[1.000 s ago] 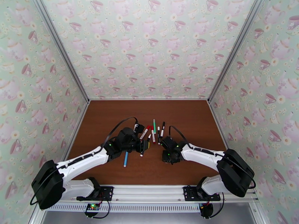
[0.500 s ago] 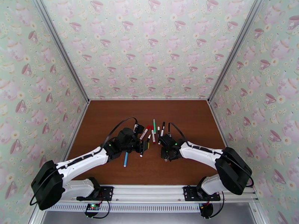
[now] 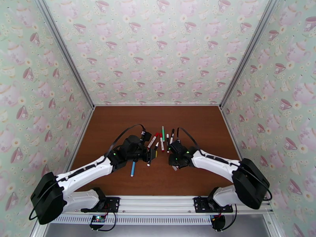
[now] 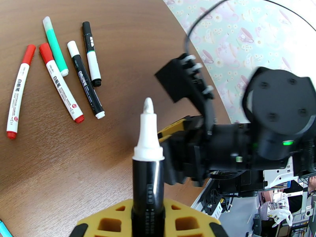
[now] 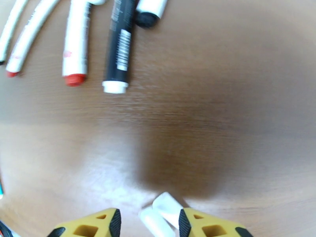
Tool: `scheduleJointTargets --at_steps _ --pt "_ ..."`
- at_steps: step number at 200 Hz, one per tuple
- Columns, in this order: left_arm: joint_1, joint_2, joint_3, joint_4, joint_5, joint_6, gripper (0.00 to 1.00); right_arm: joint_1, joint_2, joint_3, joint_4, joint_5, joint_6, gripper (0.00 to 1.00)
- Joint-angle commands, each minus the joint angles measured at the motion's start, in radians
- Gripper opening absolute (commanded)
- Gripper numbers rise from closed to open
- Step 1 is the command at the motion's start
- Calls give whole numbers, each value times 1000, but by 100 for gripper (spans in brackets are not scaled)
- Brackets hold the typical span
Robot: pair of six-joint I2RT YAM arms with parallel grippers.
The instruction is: Open the pen caps
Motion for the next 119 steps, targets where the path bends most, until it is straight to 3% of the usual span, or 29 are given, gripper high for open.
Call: scheduleJointTargets --at_steps 1,37,80,119 --pt "11 -19 -15 -7 -15 3 0 6 -75 -37 -55 -39 -54 43" --pt "14 -17 -10 -3 -7 3 0 8 -112 -98 -70 -125 -12 35" --pt "14 -8 -11 4 0 2 0 38 -91 -99 -57 -153 -36 17" --pt "13 -19 -20 8 -1 -6 0 52 -20 -74 -55 -174 -48 14"
